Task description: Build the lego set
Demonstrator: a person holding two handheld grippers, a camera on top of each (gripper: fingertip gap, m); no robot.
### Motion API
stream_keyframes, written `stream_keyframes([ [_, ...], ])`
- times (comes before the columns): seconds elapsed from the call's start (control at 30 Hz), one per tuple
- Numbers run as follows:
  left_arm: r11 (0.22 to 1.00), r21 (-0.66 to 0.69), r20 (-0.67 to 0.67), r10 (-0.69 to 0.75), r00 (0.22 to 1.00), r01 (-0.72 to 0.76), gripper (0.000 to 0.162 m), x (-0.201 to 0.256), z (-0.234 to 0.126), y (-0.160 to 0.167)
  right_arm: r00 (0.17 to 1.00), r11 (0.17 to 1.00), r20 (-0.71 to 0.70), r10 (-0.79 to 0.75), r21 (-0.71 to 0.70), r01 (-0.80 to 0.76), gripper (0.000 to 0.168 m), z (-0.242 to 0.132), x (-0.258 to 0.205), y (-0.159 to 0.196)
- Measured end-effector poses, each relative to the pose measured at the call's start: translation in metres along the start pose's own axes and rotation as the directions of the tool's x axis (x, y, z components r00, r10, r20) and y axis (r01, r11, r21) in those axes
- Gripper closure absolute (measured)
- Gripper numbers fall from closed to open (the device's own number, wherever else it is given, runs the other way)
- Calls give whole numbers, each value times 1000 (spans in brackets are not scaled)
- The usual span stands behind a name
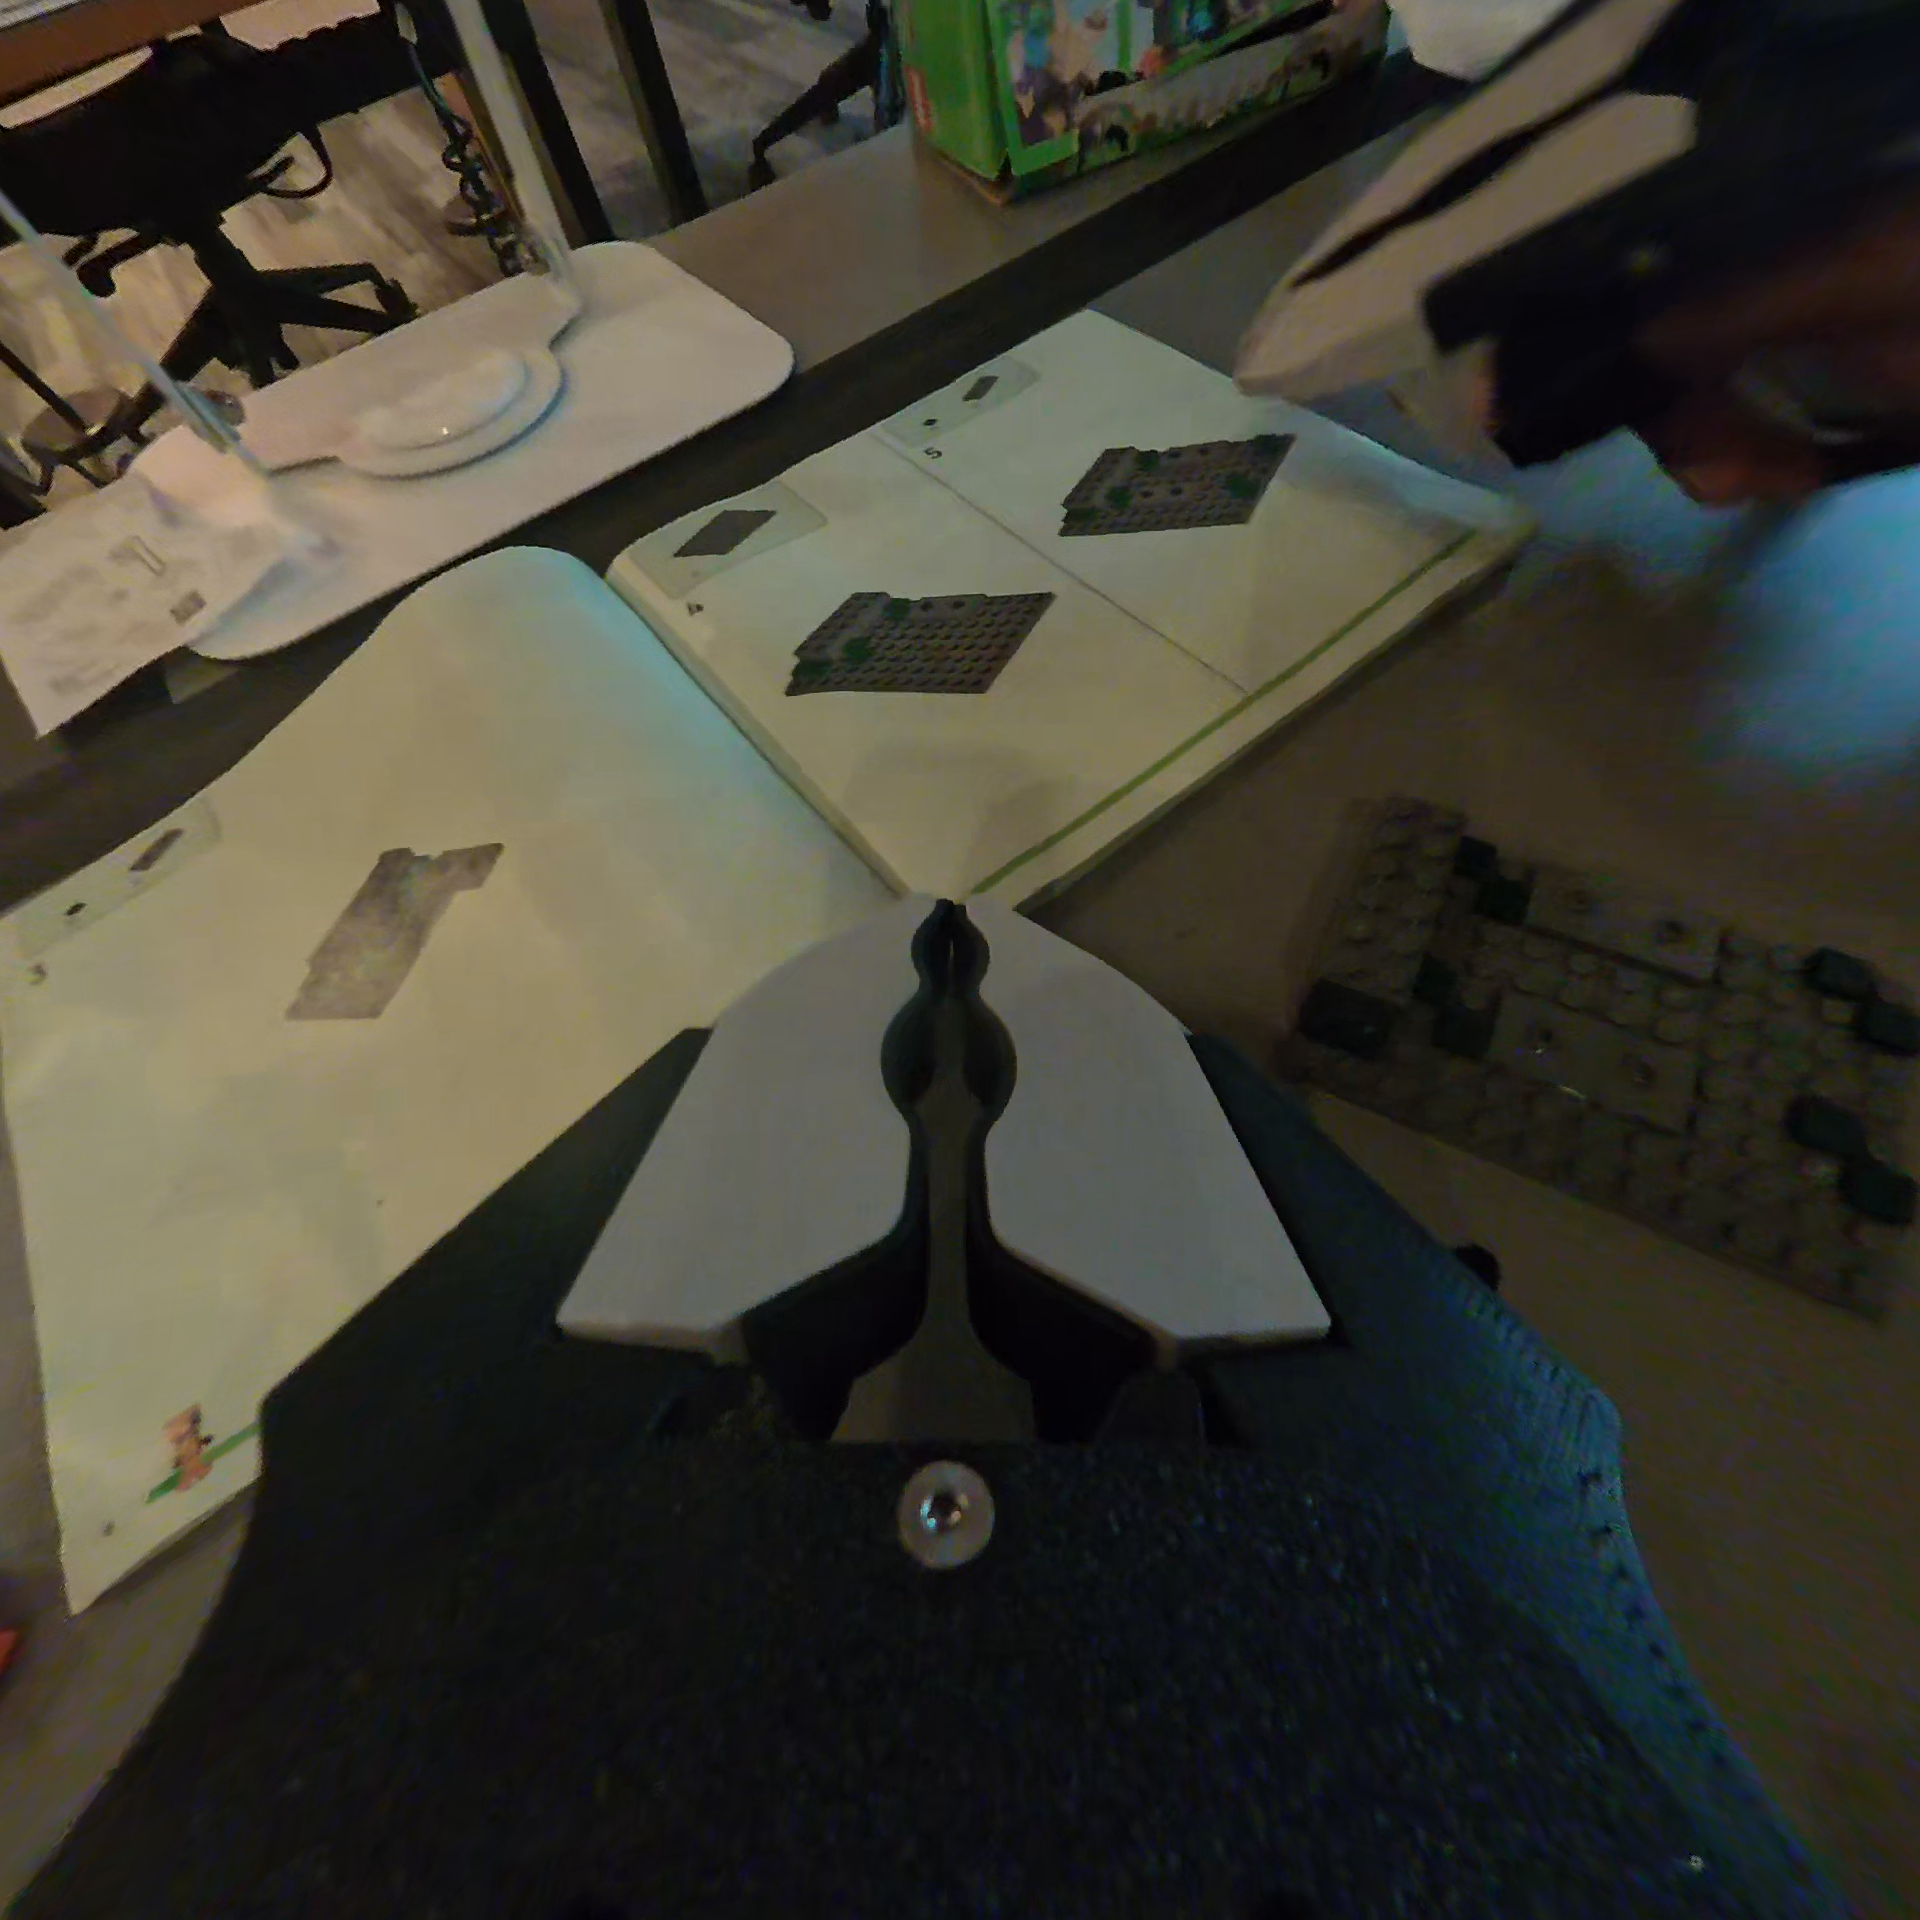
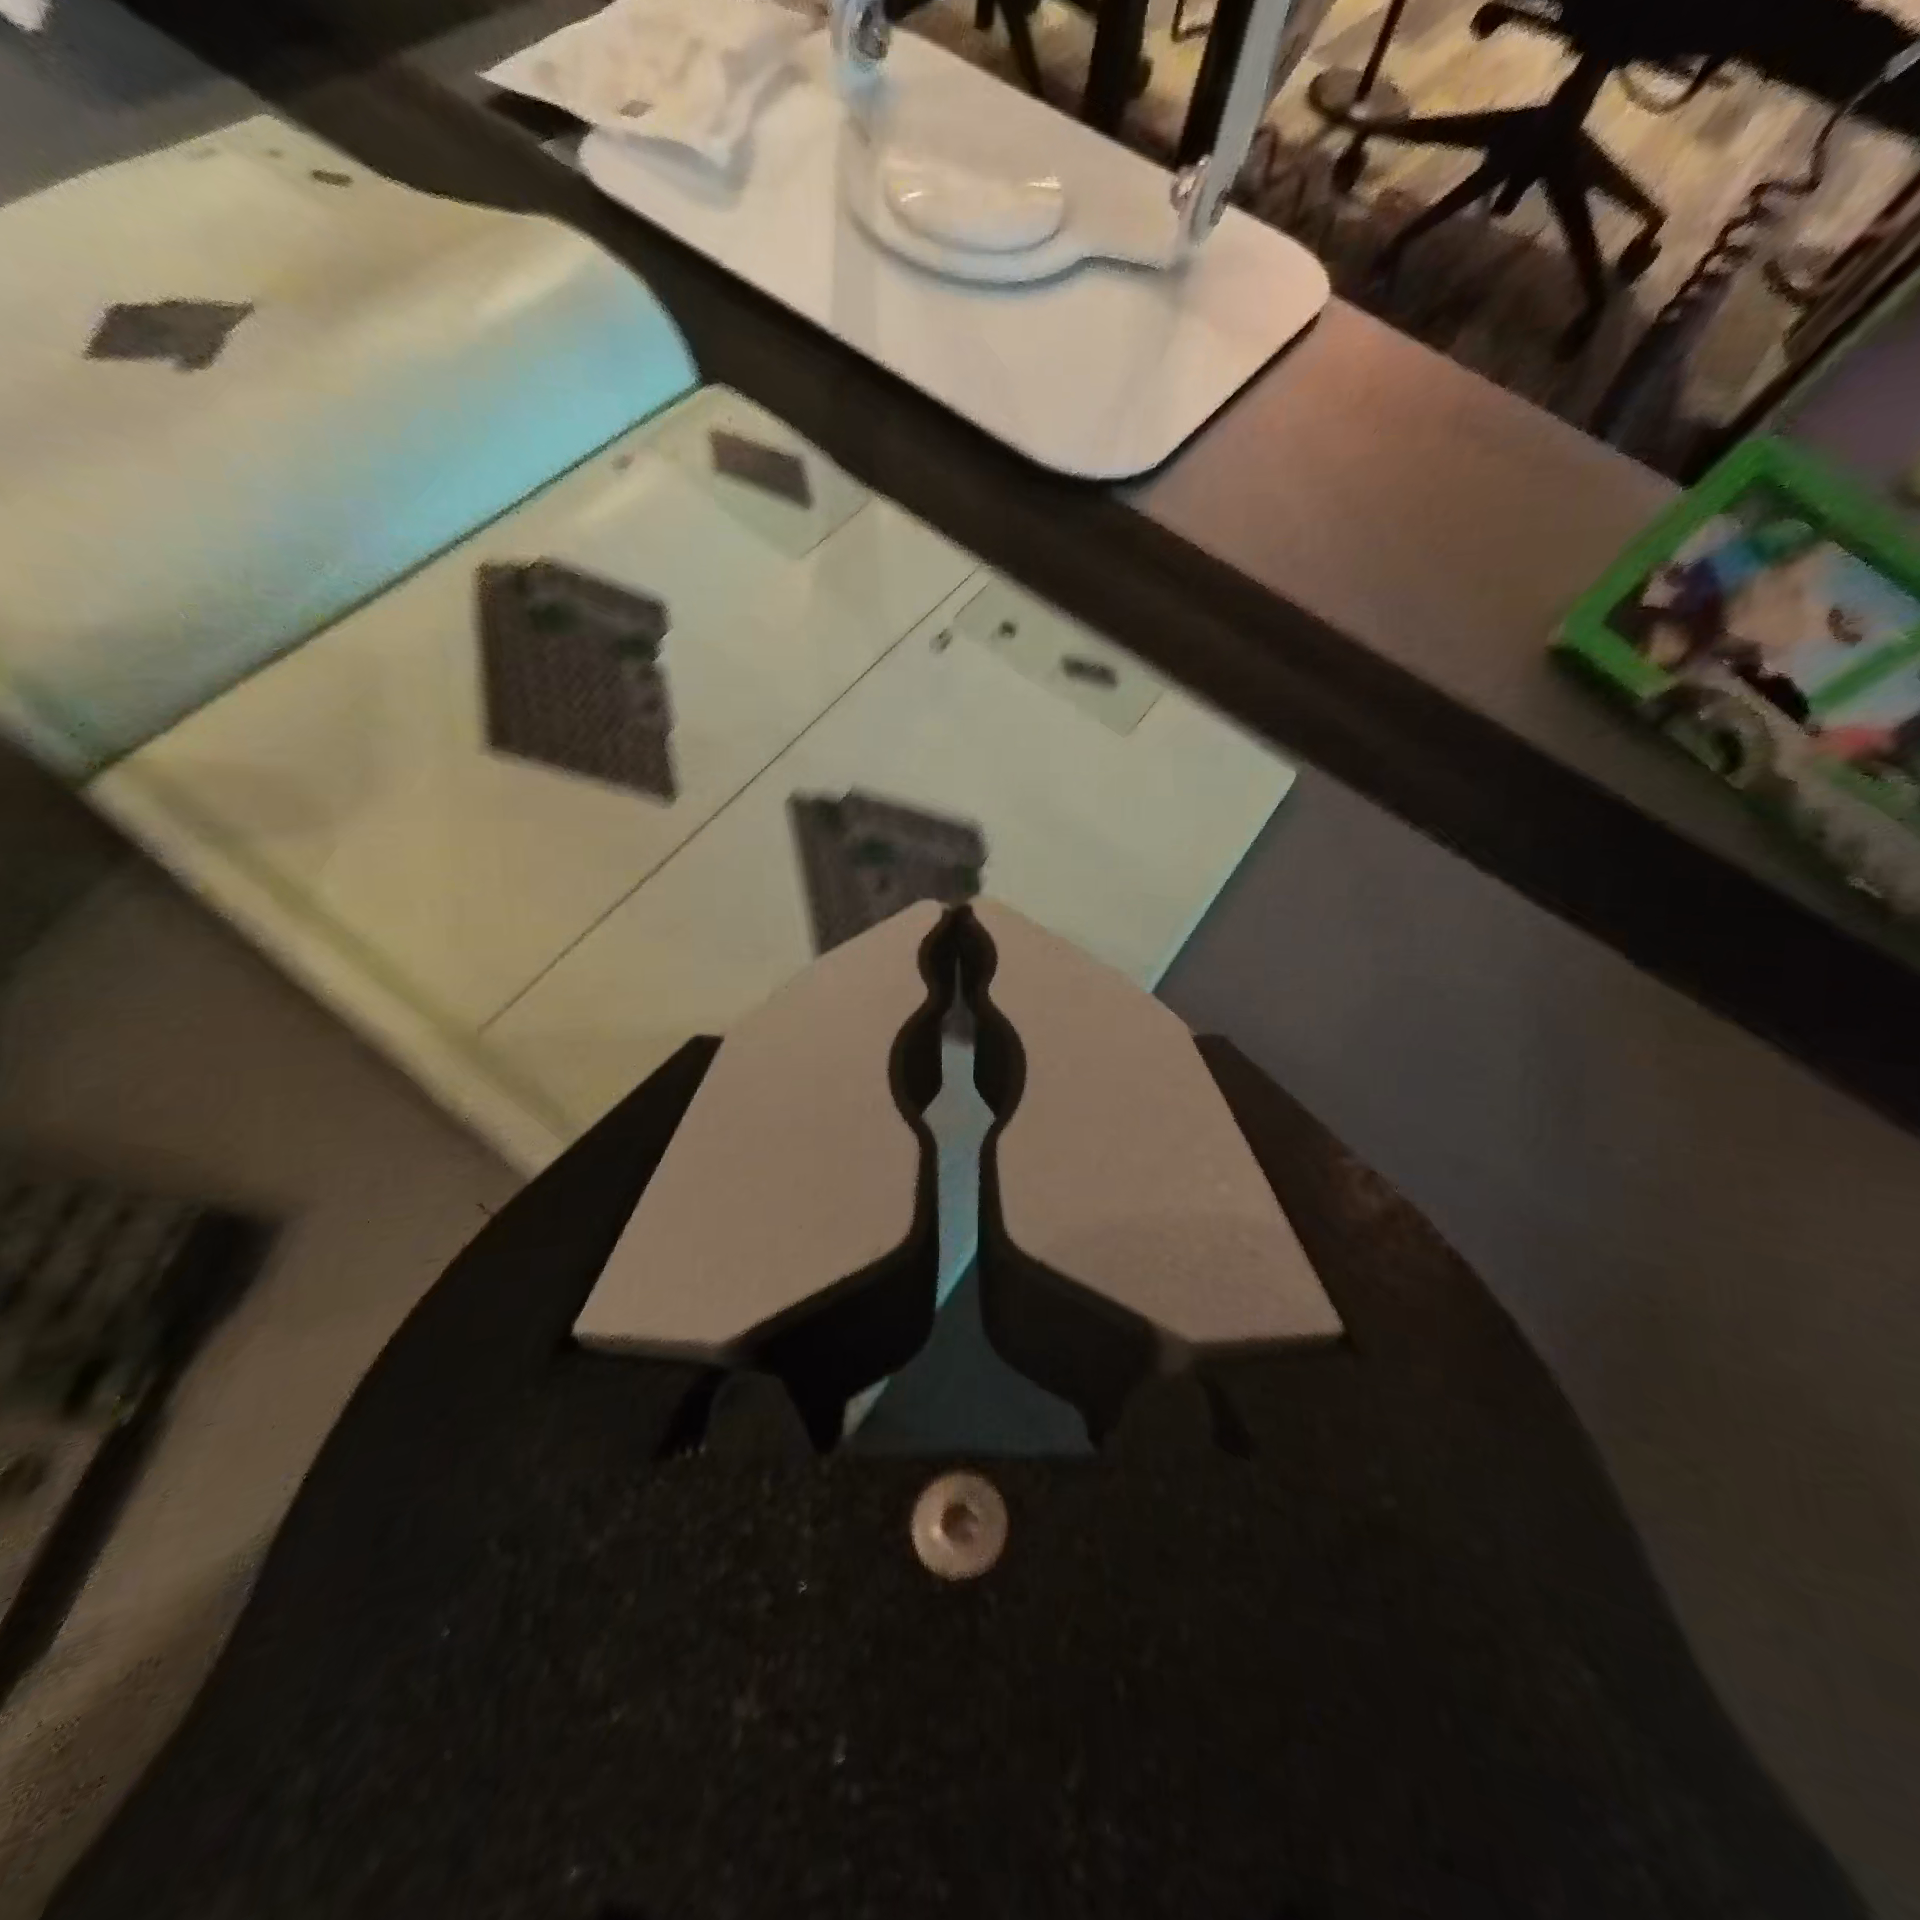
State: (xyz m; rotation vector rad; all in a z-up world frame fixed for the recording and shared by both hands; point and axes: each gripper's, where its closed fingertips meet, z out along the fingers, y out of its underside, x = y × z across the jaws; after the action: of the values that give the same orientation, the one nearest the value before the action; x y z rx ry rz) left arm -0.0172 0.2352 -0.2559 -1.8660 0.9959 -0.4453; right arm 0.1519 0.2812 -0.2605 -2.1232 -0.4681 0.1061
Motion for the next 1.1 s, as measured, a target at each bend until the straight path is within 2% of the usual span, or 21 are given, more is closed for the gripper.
stream_keyframes([
  [0.27,1000,-6,-15,-9,1000,9,162,0,1,1,999,1000,38,19,-25,-18,168,45,25,-32],
  [0.47,1000,-6,-19,-1,1000,1,162,1,1,2,998,993,63,31,-118,-23,168,74,32,-31],
  [0.77,1000,-9,-19,11,1000,-11,162,2,2,2,996,989,86,28,-147,-15,168,76,29,-24],
  [1.1,1000,-9,-15,18,1000,-18,162,2,1,3,982,985,173,-69,-142,94,168,68,-16,-27],
])
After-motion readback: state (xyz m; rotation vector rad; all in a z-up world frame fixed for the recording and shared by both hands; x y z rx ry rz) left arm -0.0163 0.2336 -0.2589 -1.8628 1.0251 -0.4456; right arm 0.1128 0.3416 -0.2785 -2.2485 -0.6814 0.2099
